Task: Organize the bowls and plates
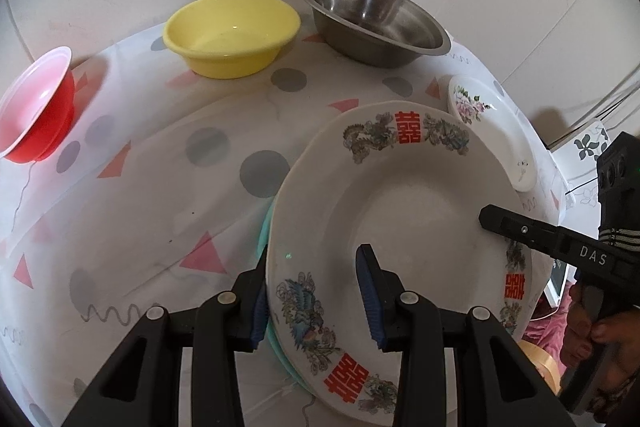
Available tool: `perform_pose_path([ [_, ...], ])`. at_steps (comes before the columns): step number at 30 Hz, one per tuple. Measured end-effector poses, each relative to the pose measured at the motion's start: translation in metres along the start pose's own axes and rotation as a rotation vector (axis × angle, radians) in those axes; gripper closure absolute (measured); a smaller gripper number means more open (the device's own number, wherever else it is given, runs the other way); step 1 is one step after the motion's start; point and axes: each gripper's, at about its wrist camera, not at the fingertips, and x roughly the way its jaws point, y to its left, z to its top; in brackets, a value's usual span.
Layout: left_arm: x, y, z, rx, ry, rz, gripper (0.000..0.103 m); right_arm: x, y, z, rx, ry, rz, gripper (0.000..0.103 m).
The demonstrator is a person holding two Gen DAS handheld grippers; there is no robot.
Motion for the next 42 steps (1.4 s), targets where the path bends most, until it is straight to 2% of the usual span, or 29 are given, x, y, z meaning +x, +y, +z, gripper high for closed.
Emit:
perform_pose_path([
  [23,0.000,0.000,-0.001,0.019,-0.013,0.013,0.064,-0.005,0.004,-0.008,-0.021,0.009,-0.028,0.074],
  [34,-0.002,0.001,-0.006,0.025,-0.014,0.024,0.064,-0.023,-0.001,-0.016,-0.032,-0.001,-0.026,0.074],
  [39,-0.002,0.000,-0.006,0.031,-0.014,0.025,0.064,-0.019,0.005,-0.022,-0.075,-0.007,-0.043,0.077],
  [42,-0.004,0.000,-0.007,0.044,-0.015,0.029,0.064,-0.019,0.003,-0.023,-0.065,-0.013,-0.047,0.083],
])
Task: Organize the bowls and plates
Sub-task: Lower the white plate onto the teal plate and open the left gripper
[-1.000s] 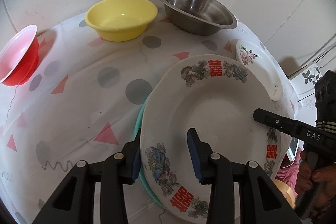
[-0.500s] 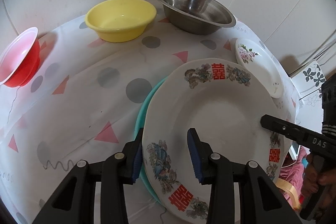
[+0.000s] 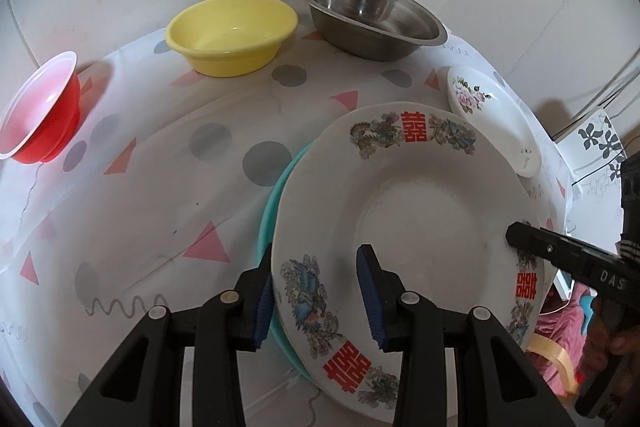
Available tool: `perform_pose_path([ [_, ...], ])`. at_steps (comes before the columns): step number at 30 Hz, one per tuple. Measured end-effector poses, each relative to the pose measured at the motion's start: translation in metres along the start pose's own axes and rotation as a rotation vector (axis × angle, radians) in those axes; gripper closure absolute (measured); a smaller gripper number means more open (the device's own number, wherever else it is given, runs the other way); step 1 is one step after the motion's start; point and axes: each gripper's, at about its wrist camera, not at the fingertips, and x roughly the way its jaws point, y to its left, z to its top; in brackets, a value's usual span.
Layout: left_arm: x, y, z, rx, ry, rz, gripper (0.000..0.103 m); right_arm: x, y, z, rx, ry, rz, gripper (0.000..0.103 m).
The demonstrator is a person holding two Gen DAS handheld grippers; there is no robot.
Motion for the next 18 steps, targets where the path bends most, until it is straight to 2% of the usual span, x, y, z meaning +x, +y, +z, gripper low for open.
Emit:
perform_pose_path([
  [9,-0.006,0.010,-0.008,0.009,0.001,0.011,0.064,0.007,0.009,-0.002,-0.002,0.019,0.016,0.083],
  [18,-0.017,0.031,-0.009,-0.076,0.015,0.021,0.063,0.026,0.030,-0.004,-0.015,0.046,0.042,0.081],
])
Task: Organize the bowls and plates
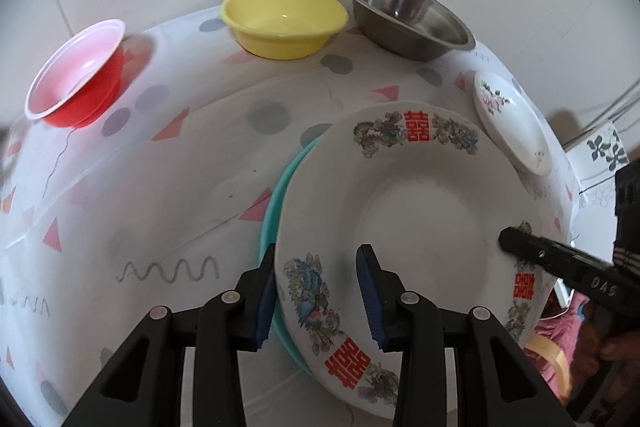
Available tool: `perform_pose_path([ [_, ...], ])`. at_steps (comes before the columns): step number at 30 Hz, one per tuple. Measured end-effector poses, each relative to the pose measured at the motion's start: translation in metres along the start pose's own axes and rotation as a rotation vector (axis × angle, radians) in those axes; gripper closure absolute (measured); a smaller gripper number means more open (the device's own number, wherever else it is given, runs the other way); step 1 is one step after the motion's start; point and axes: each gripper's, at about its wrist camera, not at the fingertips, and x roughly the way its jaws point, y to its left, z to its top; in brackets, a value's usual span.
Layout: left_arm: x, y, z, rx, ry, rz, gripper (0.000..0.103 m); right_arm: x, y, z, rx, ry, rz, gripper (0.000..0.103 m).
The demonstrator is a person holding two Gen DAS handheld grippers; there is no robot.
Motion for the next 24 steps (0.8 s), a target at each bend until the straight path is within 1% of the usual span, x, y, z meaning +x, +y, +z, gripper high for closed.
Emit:
perform_pose_path([
  [1,-0.005,0.001,0.000,-0.004,-0.014,0.007,0.054,0.000,0.001,0.000,-0.003,0.000,-0.006,0.080],
  [2,-0.010,0.002,0.001,-0.004,-0.029,0.012,0.040,-0.001,0.002,0.001,-0.004,0.000,-0.005,0.079],
  [4,-0.023,0.003,0.002,-0.008,-0.076,0.012,0.028,-0.007,0.000,0.001,0.008,-0.016,0.001,0.078],
  [6,-0.034,0.004,0.005,-0.016,-0.110,-0.006,0.028,-0.017,-0.002,0.003,0.012,-0.050,0.008,0.076],
  [7,-0.038,0.005,0.007,-0.022,-0.121,-0.009,0.026,-0.022,-0.002,0.004,0.008,-0.066,0.007,0.075],
  [8,-0.041,0.006,0.009,-0.029,-0.126,-0.009,0.021,-0.028,-0.003,0.006,0.004,-0.086,-0.001,0.074],
  [10,-0.044,0.007,0.013,-0.054,-0.132,-0.022,0.015,-0.034,-0.004,0.009,0.000,-0.106,-0.017,0.071],
  [13,-0.046,0.005,0.018,-0.082,-0.131,-0.055,0.014,-0.041,-0.013,0.013,0.017,-0.122,-0.044,0.071],
  [15,-0.049,0.004,0.023,-0.083,-0.130,-0.066,0.013,-0.044,-0.021,0.015,0.041,-0.135,-0.064,0.071],
  [17,-0.049,-0.002,0.030,-0.069,-0.135,-0.077,0.012,-0.051,-0.033,0.018,0.081,-0.159,-0.081,0.071],
  [20,-0.049,-0.011,0.042,-0.037,-0.148,-0.069,0.012,-0.059,-0.053,0.024,0.146,-0.196,-0.105,0.071],
  [24,-0.046,-0.025,0.059,-0.004,-0.142,-0.096,0.012,-0.069,-0.076,0.031,0.217,-0.242,-0.138,0.071],
])
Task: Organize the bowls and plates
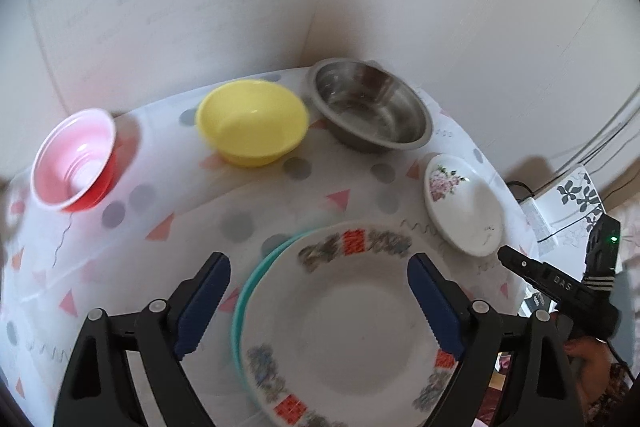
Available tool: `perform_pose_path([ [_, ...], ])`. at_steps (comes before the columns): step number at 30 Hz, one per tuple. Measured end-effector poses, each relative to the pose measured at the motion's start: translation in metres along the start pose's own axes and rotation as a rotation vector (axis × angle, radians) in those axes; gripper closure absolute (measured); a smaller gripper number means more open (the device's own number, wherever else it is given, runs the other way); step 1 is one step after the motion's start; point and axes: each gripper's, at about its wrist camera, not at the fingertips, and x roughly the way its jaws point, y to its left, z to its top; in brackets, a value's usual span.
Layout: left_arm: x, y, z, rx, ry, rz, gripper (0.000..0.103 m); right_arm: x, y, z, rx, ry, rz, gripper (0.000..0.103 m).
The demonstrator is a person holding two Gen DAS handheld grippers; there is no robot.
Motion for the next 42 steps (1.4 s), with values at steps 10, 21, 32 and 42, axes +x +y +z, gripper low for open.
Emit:
perform_pose_path([
  [10,0.038,-0.037,0.027,0.050,0.091,-0.061,0.012,0.016,-0.044,0.032,0.121,-0.054,-0.023,0.071],
  [21,0.089,-0.084,0.043,0.114,0.187,-0.097,0.015,0.033,-0.050,0.044,0.089,-0.053,0.002,0.071],
  [32,0.141,-0.117,0.052,0.138,0.293,-0.115,0.022,0.041,-0.049,0.043,0.062,-0.068,0.068,0.074],
  [42,0.180,-0.133,0.061,0.192,0.375,-0.071,0.044,0.043,-0.064,0.042,0.152,-0.078,0.102,0.089],
])
